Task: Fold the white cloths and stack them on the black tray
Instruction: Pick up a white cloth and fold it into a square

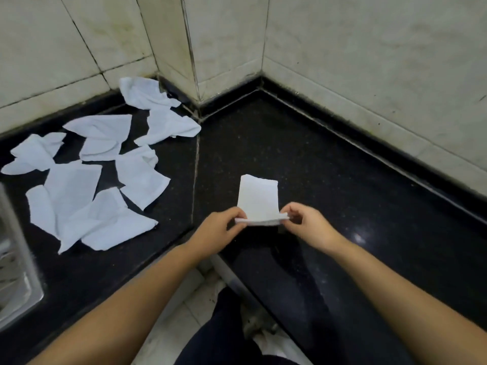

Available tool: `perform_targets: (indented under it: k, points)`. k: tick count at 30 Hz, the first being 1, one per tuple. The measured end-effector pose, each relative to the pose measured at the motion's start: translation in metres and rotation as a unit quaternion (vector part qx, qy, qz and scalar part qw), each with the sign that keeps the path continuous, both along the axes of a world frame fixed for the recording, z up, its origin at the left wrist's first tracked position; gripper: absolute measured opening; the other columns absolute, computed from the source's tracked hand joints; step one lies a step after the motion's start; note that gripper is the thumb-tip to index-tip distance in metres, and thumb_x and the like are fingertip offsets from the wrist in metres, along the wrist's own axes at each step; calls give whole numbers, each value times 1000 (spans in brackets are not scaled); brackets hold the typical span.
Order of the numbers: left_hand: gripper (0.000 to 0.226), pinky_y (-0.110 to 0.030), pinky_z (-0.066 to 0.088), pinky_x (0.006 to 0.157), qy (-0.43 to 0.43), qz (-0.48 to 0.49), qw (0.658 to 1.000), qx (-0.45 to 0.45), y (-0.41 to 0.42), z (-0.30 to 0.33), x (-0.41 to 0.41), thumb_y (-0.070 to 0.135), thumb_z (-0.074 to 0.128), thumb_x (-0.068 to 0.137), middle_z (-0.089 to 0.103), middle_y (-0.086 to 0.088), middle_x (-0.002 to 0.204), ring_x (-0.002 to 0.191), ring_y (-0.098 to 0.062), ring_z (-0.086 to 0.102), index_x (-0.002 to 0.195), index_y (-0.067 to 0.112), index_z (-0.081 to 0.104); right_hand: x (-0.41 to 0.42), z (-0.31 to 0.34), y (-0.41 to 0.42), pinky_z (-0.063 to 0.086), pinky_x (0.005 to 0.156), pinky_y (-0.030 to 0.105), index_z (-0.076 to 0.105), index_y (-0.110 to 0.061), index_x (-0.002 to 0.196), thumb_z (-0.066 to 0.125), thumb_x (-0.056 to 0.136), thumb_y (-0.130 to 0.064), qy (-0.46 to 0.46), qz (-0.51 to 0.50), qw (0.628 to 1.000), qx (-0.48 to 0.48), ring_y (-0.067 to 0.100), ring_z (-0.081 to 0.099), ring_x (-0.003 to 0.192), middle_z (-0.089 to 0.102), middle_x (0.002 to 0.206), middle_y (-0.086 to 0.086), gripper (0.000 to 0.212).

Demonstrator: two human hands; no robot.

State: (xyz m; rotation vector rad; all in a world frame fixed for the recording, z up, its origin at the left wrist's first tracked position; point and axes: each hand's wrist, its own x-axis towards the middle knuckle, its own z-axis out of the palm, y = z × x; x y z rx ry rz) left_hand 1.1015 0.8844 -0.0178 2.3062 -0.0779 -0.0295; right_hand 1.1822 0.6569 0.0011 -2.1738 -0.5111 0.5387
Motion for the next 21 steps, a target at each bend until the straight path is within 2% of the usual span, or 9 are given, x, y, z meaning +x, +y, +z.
perform_targets:
  k: [3,5,8,10,12,14,17,18,21]
  points:
    - [4,-30,47,67,58,-24,998,-1,-6,-25,-17,23,58,92,65,6,83,73,-9,59,89,23,60,-23,-27,-13,47,75,24,66,-14,93,64,87,-13,48,16,998,-49,14,61,83,69,91,8,7]
    - [7,-32,49,70,70,-9,997,-15,-5,-28,-10,24,58,92,66,3,84,75,-13,61,87,28,59,-20,-31,-13,44,69,24,65,-14,92,64,88,-20,59,9,997,-49,13,55,75,63,81,7,7]
    - [5,-25,44,70,58,27,998,-18,0,-18,20,24,57,92,64,2,86,74,-10,57,89,22,61,4,-22,-1,35,63,22,59,-20,77,62,90,-24,43,-22,998,-32,7,42,66,48,69,-4,14]
    - [8,-21,42,68,46,48,998,-17,4,-8,47,24,57,92,62,4,85,71,-5,53,92,17,62,26,-15,11,35,61,22,51,-28,67,61,90,-25,35,-63,997,-23,6,42,64,47,67,-8,26]
    - [10,-23,43,69,53,61,997,-10,9,-5,75,25,56,92,61,5,86,74,-7,54,93,17,62,47,-14,25,33,57,20,44,-28,63,59,91,-24,33,-106,993,-33,7,40,62,44,66,-8,32]
    - [11,-27,42,71,65,52,996,23,13,-10,97,25,55,92,59,5,87,80,-11,54,95,16,62,64,-20,37,33,55,21,42,-25,65,58,92,-25,38,-135,988,-69,9,40,62,43,66,-7,30]
    - [13,-31,40,85,74,19,989,130,16,-24,117,26,52,93,52,7,92,94,-14,50,101,19,60,77,-33,48,36,57,24,49,-21,78,56,93,-28,49,-139,979,-142,13,48,69,50,73,-4,17]
    - [15,-32,39,89,76,16,984,157,16,-29,121,27,52,93,51,6,95,97,-14,48,104,20,60,78,-36,50,38,60,27,52,-18,86,55,93,-29,43,-128,975,-176,16,52,74,55,80,-1,14]
    - [18,-34,39,91,64,27,981,183,15,-35,118,28,53,92,54,-1,106,103,-18,48,107,19,58,73,-40,52,41,71,33,54,-13,101,52,94,-35,-30,-94,960,-261,24,56,90,58,103,7,23]
